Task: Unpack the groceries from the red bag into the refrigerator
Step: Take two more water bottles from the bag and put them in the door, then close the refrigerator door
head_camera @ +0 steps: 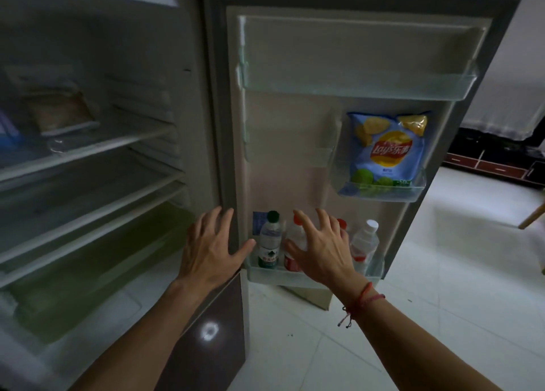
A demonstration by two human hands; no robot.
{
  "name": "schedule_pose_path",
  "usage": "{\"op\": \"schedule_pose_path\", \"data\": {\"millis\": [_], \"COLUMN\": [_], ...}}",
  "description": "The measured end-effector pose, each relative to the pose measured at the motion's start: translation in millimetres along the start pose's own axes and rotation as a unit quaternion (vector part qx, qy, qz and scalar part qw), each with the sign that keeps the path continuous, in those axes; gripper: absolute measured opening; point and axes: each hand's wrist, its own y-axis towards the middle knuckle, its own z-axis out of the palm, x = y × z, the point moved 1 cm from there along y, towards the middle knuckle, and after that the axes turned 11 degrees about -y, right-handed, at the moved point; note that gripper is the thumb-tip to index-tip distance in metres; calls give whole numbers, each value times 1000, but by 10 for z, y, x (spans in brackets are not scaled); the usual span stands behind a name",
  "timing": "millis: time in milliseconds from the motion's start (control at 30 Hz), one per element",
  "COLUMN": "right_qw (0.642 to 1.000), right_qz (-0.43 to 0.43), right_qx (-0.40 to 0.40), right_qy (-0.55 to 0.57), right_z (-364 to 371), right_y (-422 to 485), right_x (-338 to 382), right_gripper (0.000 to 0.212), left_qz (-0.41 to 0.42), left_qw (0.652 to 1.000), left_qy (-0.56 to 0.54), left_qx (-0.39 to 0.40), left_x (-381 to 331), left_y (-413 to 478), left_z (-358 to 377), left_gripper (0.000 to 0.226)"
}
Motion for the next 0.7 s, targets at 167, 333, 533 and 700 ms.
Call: {"op": "schedule_pose_path", "data": {"millis": [167,333,533,700], "right_qw": [999,997,989,980], "right_qz": [-31,-82,-143,-193], "right_qx": [-9,-1,-11,-4], "right_qy": [1,15,37,41], "right_z": [-88,-157,-243,-281], "right_y": [-4,37,20,-23], "right_x": [155,479,930,1151], "right_gripper": [77,79,78,76], "left_qz": [-9,-53,-83,-107], "left_qw": [999,995,986,978], "left_qy": [21,62,103,124], "left_qx": [-29,-56,-97,-127], "left_x": [53,226,444,425], "left_y": [-118,-338,-619,-833], "left_z": [-202,-502,-873,-1075], "left_gripper": [90,86,79,77]}}
